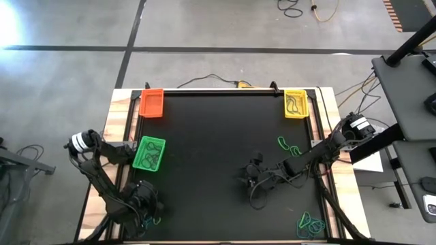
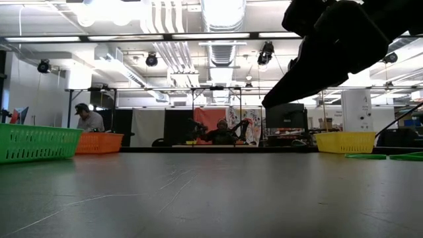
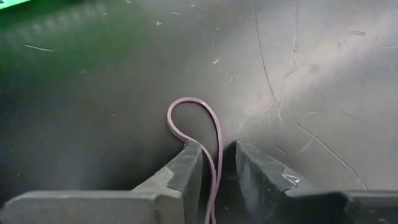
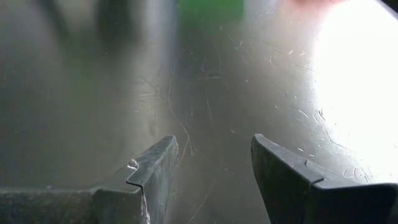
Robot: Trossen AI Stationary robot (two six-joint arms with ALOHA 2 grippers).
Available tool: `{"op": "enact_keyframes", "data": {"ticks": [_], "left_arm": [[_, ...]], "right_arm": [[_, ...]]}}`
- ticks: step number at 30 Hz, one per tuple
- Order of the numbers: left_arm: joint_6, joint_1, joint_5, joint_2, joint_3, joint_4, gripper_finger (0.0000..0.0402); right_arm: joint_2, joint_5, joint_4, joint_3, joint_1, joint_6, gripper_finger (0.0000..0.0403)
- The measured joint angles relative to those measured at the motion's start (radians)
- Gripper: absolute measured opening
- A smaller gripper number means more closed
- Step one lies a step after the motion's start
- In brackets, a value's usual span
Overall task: Sort rubber bands into baskets
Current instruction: Put the bottom left violet rubber band into the green bin
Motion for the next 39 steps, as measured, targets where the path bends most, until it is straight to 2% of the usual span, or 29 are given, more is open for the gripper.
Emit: {"op": "enact_keyframes", "data": {"ticks": [7,13,17,27,30,35,39], "left_arm": [[-0.009,0.008,-0.037,0.001,-0.005,0.022,0.001],[0.015,0.013,-0.022,0.001,-0.007,0.022,0.0003],[0.034,0.015,-0.06,0.003,-0.001,0.021,0.0001],[0.281,0.099,-0.252,-0.003,0.064,0.004,0.0],[0.397,0.148,-0.265,-0.028,0.07,-0.001,0.0],[0.592,0.245,-0.304,-0.113,0.072,-0.048,0.0],[0.655,0.294,-0.398,-0.242,0.073,-0.196,0.0]], "right_arm": [[0.0,0.0,0.0,0.0,0.0,-0.001,0.0199],[0.0,0.001,0.0,0.0,0.0,-0.003,0.0199],[0.0,0.001,0.0,0.0,0.0,-0.012,0.0199],[0.0,0.002,0.023,0.0,0.0,-0.028,0.0199],[0.0,0.002,0.023,0.0,0.0,-0.03,0.0199],[0.0,0.002,0.023,0.0,0.0,-0.04,0.0199],[0.0,0.002,0.023,0.0,0.0,-0.04,0.0199]]}}
